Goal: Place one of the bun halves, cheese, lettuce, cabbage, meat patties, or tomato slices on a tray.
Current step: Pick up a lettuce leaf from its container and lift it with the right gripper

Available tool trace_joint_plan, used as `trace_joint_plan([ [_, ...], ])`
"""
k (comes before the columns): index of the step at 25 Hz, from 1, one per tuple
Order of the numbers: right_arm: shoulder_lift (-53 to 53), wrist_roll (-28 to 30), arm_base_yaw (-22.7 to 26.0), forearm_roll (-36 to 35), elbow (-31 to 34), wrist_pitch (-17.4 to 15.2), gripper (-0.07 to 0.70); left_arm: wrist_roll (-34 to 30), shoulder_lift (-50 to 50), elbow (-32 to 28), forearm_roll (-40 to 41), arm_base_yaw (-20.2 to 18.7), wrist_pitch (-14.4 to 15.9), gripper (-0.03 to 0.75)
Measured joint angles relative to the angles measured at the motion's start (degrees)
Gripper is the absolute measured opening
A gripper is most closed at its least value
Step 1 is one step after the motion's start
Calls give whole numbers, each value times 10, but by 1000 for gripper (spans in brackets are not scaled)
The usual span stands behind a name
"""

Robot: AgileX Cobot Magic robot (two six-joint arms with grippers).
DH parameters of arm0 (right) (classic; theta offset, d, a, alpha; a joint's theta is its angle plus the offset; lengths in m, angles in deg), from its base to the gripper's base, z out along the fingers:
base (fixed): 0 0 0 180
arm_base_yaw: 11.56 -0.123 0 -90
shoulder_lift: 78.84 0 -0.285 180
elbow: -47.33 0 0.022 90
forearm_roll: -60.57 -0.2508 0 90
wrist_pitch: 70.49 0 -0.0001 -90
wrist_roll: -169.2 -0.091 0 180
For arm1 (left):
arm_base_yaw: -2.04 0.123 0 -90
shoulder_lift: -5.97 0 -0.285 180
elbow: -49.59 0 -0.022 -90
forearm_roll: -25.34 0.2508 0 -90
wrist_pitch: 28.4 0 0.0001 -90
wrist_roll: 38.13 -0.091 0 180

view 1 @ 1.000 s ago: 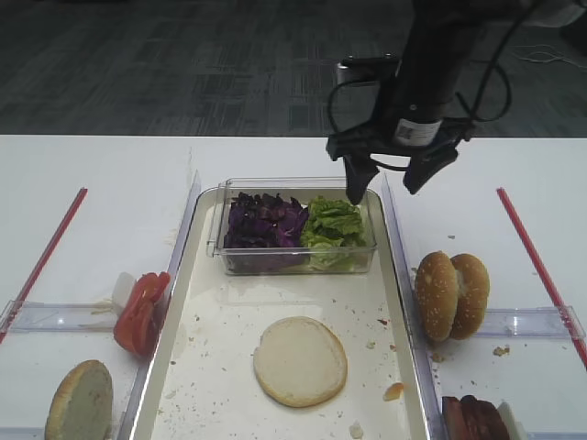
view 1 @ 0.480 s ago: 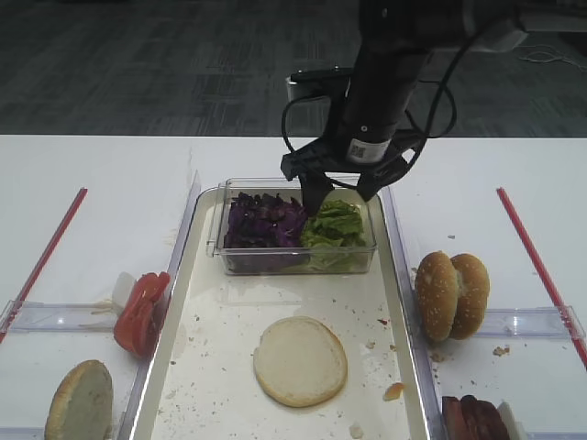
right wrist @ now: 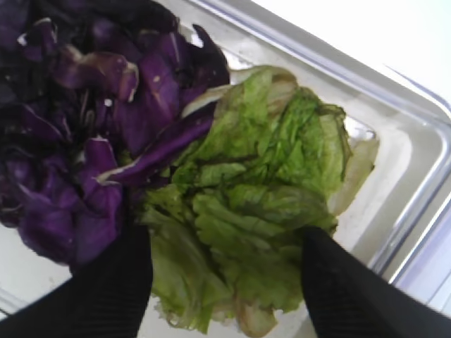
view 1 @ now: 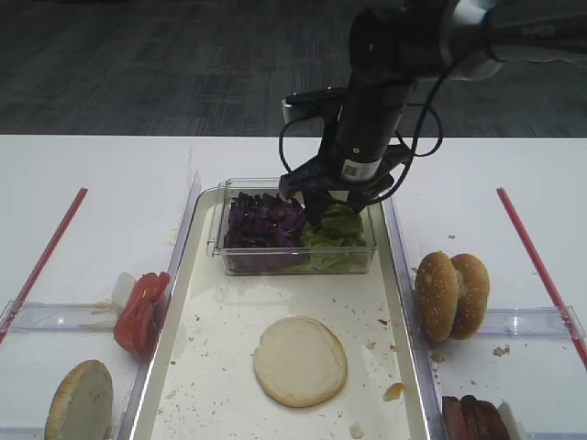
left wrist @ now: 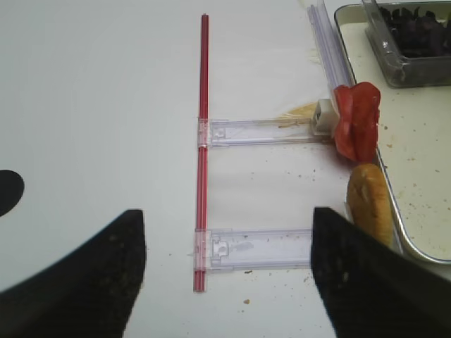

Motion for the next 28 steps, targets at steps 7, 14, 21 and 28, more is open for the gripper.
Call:
trace_joint_plan([
  [7,-18,0,0,14,0,9,487,0,0,0,0,0,0,491],
  [14,-27,0,0,27,0,13,470,0,0,0,0,0,0,491],
  [21,-33,0,0,35,0,15,177,0,0,0,0,0,0,491],
  [28,-33,0,0,38,0,15,43,0,0,0,0,0,0,491],
])
